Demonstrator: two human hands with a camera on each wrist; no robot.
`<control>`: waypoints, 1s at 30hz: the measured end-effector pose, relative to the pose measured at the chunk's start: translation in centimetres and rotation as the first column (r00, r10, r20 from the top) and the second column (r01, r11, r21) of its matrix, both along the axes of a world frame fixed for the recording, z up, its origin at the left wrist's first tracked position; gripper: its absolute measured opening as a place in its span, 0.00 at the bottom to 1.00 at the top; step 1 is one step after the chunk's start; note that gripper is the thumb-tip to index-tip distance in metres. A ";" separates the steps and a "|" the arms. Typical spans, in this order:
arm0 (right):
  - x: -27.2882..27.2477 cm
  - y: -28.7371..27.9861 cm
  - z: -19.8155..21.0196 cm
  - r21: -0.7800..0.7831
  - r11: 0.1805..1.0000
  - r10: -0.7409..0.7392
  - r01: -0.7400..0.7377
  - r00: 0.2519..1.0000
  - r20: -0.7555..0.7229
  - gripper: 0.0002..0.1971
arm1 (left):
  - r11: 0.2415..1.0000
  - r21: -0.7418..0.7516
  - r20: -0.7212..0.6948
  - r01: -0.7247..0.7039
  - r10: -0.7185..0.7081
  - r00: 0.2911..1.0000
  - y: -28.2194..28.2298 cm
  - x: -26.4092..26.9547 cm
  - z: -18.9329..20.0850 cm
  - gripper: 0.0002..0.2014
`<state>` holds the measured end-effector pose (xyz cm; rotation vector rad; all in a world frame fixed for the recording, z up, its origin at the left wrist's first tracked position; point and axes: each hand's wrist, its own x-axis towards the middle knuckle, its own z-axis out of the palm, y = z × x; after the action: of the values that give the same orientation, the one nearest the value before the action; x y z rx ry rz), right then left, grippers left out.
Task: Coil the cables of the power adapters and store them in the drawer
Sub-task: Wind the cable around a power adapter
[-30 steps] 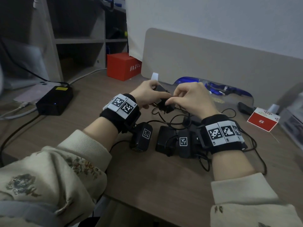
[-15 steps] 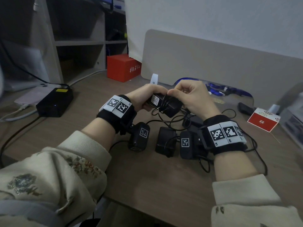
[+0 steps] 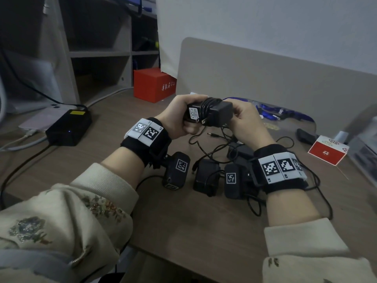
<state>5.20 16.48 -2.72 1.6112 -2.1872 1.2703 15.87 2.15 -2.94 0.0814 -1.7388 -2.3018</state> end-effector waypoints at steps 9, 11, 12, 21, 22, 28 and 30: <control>0.9 -0.3 0.0 0.170 0.983 -0.073 0.065 0.997 0.039 0.14 | 0.999 0.044 -0.119 -0.006 0.011 0.993 0.3 -0.3 0.0 0.10; 0.9 -0.6 -0.1 0.238 0.969 -0.063 0.061 0.998 -0.002 0.10 | 0.996 0.031 -0.149 -0.087 0.090 0.985 0.1 -0.7 -0.1 0.09; 0.9 -0.8 -0.1 0.250 0.966 -0.068 0.065 0.998 0.001 0.13 | 0.989 0.040 -0.157 -0.140 0.145 0.977 0.0 -0.9 -0.1 0.10; 1.1 -1.0 -0.2 0.257 0.962 -0.090 0.096 0.995 -0.036 0.15 | 0.821 -0.045 -0.097 -0.570 0.564 0.820 -0.4 -1.7 -0.6 0.24; 0.9 -1.1 -0.3 0.238 0.964 -0.107 0.119 0.992 -0.064 0.14 | 0.802 -0.077 -0.092 -0.592 0.586 0.805 -0.6 -1.7 -0.8 0.24; 0.6 -1.0 -0.3 0.146 0.951 -0.243 0.272 0.951 -0.193 0.10 | 0.771 -0.149 -0.060 -0.619 0.618 0.784 -1.0 -2.0 -1.2 0.23; 0.6 -1.0 -0.3 0.134 0.949 -0.254 0.286 0.943 -0.215 0.10 | 0.757 -0.178 -0.073 -0.629 0.627 0.775 -1.0 -2.0 -1.2 0.23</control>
<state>5.78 15.44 -3.03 1.3571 -2.3361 0.8394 13.84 1.19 -4.14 0.5357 -1.5926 -1.6296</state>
